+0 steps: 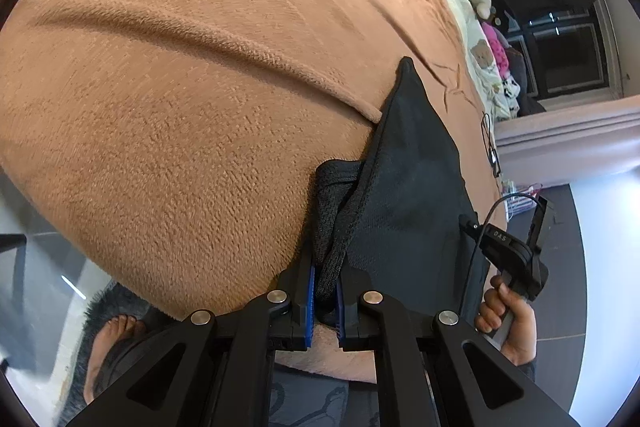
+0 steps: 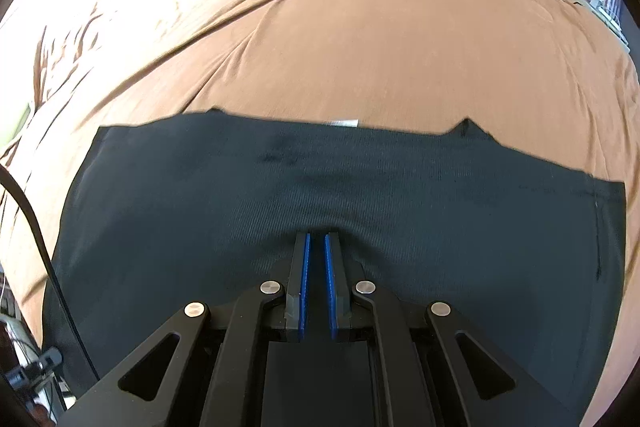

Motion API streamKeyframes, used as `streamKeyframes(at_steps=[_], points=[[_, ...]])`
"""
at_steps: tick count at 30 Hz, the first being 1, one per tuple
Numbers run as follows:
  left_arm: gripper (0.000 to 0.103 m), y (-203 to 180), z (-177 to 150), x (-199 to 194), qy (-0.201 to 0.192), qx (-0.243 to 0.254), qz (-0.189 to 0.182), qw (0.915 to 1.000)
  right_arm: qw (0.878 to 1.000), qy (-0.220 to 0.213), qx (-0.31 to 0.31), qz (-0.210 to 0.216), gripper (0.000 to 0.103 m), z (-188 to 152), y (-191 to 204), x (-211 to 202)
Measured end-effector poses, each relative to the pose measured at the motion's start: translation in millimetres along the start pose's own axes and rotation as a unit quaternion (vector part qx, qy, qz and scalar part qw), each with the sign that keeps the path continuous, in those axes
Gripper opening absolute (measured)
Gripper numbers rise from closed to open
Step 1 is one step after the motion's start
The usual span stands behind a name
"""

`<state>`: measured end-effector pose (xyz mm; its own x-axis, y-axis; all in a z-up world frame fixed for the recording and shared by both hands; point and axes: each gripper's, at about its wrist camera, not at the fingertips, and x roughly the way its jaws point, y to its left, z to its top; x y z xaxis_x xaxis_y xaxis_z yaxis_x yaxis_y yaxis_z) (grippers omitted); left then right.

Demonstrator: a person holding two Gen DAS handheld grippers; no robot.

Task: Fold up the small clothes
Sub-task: 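Close both grippers on the edge of the black T-shirt, then lift the held edge with both grippers and fold it over the shirt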

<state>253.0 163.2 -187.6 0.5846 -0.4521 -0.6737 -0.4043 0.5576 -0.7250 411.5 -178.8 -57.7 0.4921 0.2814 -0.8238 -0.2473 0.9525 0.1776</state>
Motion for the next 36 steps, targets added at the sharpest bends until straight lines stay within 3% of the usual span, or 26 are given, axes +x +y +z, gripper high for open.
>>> streamKeyframes(at_steps=[6, 15, 23, 36], points=[[0.008, 2.2, 0.5, -1.1, -0.001, -0.008, -0.006, 0.9999, 1.0, -0.002, -0.001, -0.002, 0.004, 16.5, -3.7, 16.1], [0.007, -11.4, -4.2, -8.0, -0.006, 0.008, -0.027, 0.9996, 0.997, 0.016, 0.047, 0.051, 0.004, 31.9, -21.9, 22.0], [0.007, -31.8, -1.7, -17.5, -0.01, 0.031, -0.077, 0.9965, 0.997, 0.026, 0.006, 0.072, 0.004, -8.9, -0.4, 0.2], [0.007, -78.0, 3.3, -24.1, -0.008, 0.083, -0.127, 0.9883, 0.993, 0.051, 0.017, 0.104, 0.004, -85.0, -4.6, -21.9]])
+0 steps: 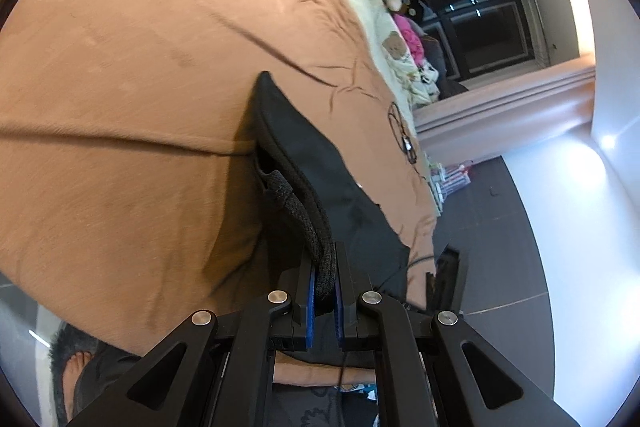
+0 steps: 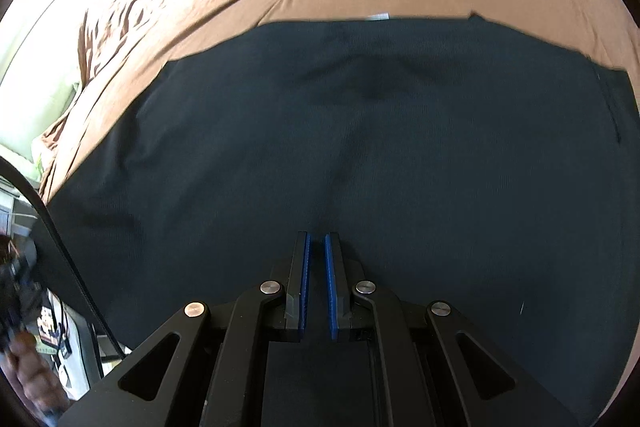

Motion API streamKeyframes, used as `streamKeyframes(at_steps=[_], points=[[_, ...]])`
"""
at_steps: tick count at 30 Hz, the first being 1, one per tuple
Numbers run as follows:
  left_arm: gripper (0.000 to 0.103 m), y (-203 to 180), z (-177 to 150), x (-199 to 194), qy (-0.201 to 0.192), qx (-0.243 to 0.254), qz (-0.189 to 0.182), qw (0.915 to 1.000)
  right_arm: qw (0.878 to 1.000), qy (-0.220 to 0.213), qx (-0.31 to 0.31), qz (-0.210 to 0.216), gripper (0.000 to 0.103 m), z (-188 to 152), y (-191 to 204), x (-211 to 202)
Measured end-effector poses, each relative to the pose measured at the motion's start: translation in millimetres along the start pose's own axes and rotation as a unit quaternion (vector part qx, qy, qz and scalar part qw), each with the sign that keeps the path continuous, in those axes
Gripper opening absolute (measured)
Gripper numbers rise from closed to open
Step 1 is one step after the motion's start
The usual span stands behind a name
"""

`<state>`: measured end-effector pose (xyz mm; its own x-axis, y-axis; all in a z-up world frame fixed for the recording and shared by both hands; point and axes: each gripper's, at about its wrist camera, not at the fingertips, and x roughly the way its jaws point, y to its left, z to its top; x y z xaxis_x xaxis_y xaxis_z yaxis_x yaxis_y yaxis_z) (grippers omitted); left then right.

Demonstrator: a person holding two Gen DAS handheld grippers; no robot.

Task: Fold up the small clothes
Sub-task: 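Lift the held edge with both grippers and fold it over the shirt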

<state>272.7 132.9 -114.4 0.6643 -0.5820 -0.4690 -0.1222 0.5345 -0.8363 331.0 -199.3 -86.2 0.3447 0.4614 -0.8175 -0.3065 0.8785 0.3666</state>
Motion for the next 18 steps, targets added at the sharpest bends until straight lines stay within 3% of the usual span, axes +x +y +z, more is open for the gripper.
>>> streamKeyframes(at_steps=[8, 18], points=[[0.007, -28.1, 6.7, 9.2, 0.01, 0.031, -0.016, 0.9993, 0.999, -0.003, 0.025, 0.027, 0.004, -40.0, -6.9, -22.7], [0.007, -69.7, 11.5, 24.3, 0.024, 0.075, -0.033, 0.9963, 0.999, -0.005, 0.027, 0.046, 0.004, -70.4, -3.9, -20.1]])
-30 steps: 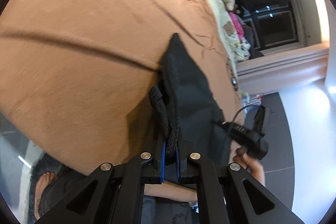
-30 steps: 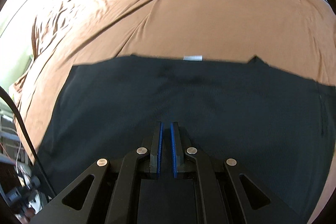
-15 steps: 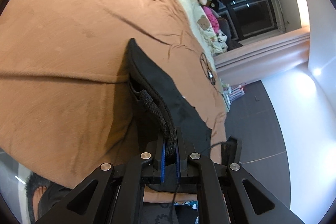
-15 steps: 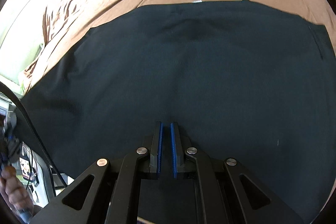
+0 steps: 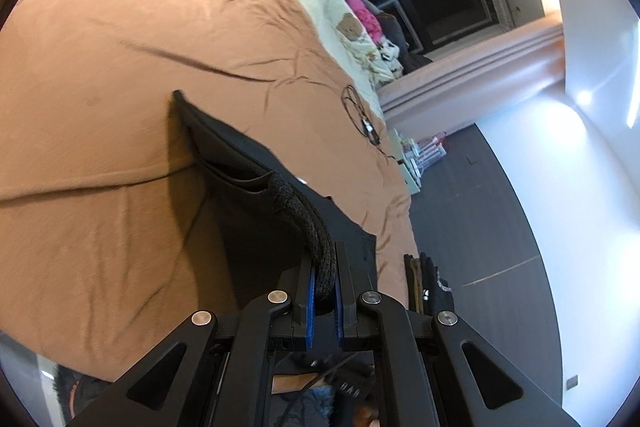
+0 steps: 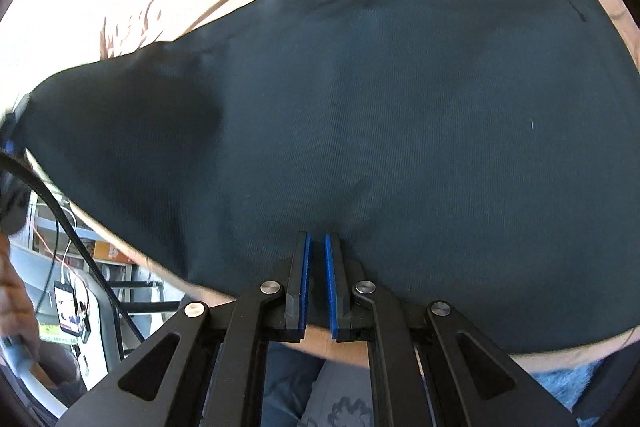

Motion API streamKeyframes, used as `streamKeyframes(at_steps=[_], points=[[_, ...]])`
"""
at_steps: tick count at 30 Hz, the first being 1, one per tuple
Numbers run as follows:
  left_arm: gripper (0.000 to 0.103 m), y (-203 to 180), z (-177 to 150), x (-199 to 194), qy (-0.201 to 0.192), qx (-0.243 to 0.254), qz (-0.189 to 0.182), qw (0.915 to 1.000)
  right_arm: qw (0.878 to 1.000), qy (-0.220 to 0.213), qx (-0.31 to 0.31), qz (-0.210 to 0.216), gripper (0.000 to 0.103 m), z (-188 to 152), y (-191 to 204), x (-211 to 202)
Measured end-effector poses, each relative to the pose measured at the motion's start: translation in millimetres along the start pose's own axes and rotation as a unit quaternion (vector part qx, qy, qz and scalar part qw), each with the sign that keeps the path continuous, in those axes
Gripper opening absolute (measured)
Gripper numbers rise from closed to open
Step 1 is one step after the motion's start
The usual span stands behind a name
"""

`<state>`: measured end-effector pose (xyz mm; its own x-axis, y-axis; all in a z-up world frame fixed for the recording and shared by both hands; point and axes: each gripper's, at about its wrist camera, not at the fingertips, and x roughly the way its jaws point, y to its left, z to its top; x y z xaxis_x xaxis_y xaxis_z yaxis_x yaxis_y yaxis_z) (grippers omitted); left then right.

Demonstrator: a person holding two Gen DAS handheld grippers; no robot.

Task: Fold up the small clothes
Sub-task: 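Lift the held edge with both grippers and fold it over the shirt, then open both grippers to release the folded edge onto the shirt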

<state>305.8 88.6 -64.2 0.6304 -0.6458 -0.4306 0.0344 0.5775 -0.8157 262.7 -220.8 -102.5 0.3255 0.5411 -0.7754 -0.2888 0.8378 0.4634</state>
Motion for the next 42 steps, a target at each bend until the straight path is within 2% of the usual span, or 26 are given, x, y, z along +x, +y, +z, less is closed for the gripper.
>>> streamKeyframes(at_steps=[12, 21, 23, 24, 25, 27, 42], points=[[0.007, -51.1, 5.8, 29.9, 0.025, 0.048, -0.015, 0.9984, 1.0, -0.007, 0.003, 0.018, 0.004, -11.6, 4.5, 3.3], [0.007, -96.2, -4.3, 67.3, 0.064, 0.084, -0.025, 0.9941, 0.997, -0.065, 0.007, 0.034, 0.006, -8.2, -30.5, -40.7], [0.007, -104.4, -8.8, 76.7, 0.072, 0.09, -0.025, 0.9931, 0.996, -0.078, 0.004, 0.033, 0.012, -8.5, -37.3, -49.9], [0.007, -108.3, -11.0, 81.0, 0.075, 0.093, -0.025, 0.9925, 0.996, -0.086, 0.002, 0.033, 0.022, -8.9, -40.6, -55.0], [0.007, -113.2, -13.4, 86.4, 0.079, 0.097, -0.025, 0.9918, 0.995, -0.095, 0.0, 0.032, 0.035, -9.8, -44.9, -60.8], [0.007, -119.7, -19.7, 94.9, 0.089, 0.103, -0.027, 0.9903, 0.993, -0.111, -0.002, 0.029, 0.05, -11.0, -52.3, -70.1], [0.007, -161.6, -70.7, 172.2, 0.167, 0.141, -0.023, 0.9755, 0.986, -0.15, 0.069, 0.013, 0.051, -34.7, -135.4, -100.6]])
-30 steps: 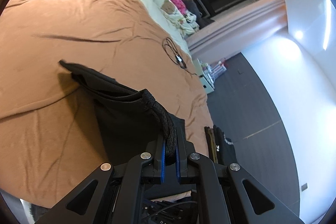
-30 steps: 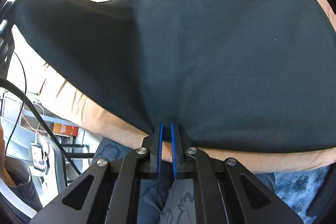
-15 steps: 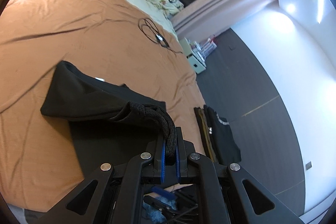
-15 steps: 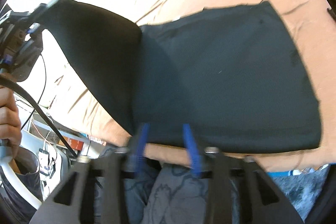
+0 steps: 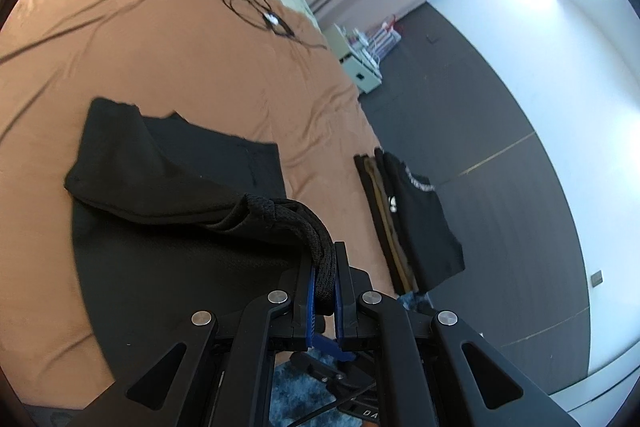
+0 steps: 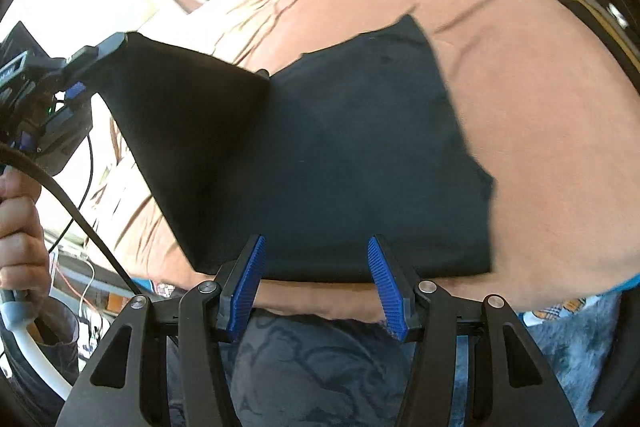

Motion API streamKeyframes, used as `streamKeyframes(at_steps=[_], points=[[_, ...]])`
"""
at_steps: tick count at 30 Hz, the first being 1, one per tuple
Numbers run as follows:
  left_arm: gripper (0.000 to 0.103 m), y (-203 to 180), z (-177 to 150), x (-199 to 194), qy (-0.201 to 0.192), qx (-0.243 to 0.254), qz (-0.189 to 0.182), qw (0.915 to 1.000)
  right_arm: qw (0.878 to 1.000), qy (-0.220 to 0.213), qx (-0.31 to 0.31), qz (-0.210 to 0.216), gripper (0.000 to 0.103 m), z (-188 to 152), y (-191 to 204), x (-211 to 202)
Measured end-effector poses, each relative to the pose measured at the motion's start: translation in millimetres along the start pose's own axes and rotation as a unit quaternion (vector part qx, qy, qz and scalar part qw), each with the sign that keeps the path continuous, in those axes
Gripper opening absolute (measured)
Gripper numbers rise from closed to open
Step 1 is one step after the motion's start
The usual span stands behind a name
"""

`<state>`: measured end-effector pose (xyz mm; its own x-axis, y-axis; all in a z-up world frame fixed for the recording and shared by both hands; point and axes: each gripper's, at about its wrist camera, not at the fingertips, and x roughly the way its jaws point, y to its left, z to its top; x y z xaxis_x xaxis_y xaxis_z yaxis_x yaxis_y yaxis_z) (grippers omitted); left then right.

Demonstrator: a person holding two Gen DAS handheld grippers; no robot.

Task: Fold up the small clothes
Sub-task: 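Open both grippers to release the folded edge onto the shirt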

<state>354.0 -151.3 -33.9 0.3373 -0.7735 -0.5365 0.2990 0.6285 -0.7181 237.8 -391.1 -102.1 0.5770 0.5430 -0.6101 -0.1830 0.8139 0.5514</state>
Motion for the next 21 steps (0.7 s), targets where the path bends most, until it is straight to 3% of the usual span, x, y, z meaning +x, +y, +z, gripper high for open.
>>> streamKeyframes(at_steps=[11, 13, 15, 17, 21], points=[[0.008, -12.3, -18.5, 66.0, 0.069, 0.001, 0.008, 0.9976, 0.999, -0.013, 0.039, -0.017, 0.051, -10.2, -38.9, -26.1], [0.019, -10.0, -20.6, 72.4, 0.08, -0.004, 0.009, 0.9968, 0.999, -0.013, 0.044, -0.017, 0.051, -13.3, -41.6, -29.2], [0.049, -6.5, -22.5, 73.0, 0.085, -0.01, 0.002, 0.9964, 0.999, -0.013, 0.045, -0.014, 0.051, -13.3, -44.4, -30.4], [0.062, -5.6, -23.1, 68.0, 0.078, -0.006, 0.007, 0.9969, 0.999, -0.012, 0.046, -0.009, 0.051, -12.5, -46.8, -28.2], [0.062, 4.2, -20.0, 55.2, 0.069, -0.009, 0.019, 0.9974, 0.999, -0.011, 0.04, -0.005, 0.051, -8.6, -50.4, -23.8]])
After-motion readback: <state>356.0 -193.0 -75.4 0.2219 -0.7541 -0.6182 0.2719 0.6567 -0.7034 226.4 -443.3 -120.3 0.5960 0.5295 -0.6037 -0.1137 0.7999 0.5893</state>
